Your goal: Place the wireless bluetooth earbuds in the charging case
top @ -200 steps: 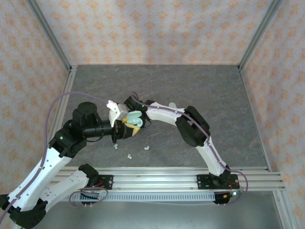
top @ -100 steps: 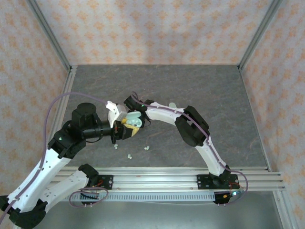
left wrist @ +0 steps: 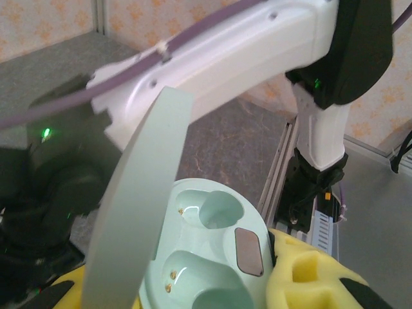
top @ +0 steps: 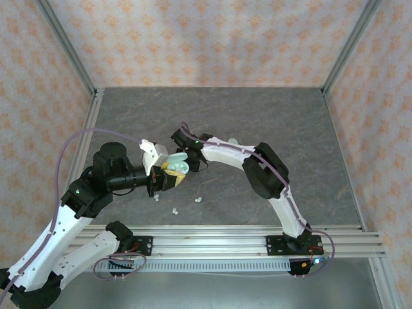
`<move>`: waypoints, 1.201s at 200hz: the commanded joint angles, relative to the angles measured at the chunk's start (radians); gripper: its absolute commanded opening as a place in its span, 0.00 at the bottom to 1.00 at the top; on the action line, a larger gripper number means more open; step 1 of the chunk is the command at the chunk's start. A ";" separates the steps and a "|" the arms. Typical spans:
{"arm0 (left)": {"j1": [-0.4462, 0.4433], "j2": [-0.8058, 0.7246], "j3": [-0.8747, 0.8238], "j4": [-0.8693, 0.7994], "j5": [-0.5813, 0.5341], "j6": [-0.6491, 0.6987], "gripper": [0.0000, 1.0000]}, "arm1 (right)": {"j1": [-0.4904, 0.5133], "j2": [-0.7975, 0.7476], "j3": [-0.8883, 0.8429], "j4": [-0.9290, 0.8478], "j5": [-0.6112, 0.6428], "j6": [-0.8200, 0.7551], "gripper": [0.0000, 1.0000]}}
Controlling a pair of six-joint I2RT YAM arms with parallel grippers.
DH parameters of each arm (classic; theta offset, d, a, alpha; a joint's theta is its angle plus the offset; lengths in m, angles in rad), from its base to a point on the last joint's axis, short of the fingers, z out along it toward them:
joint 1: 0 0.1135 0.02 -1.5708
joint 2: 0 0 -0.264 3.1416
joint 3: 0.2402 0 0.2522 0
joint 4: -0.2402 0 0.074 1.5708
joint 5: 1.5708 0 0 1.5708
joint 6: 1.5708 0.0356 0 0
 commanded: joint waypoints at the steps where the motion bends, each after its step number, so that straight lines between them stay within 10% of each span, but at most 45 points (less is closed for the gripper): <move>1: 0.007 -0.002 -0.022 0.047 0.008 0.012 0.00 | -0.044 -0.162 -0.063 -0.055 0.066 -0.061 0.09; 134: -0.020 0.258 -0.036 0.328 0.109 0.044 0.00 | -0.134 -0.840 -0.263 -0.464 0.184 -0.224 0.09; 240: -0.043 0.320 -0.028 0.403 0.072 0.095 0.00 | 0.071 -0.927 -0.053 -0.592 0.375 -0.147 0.09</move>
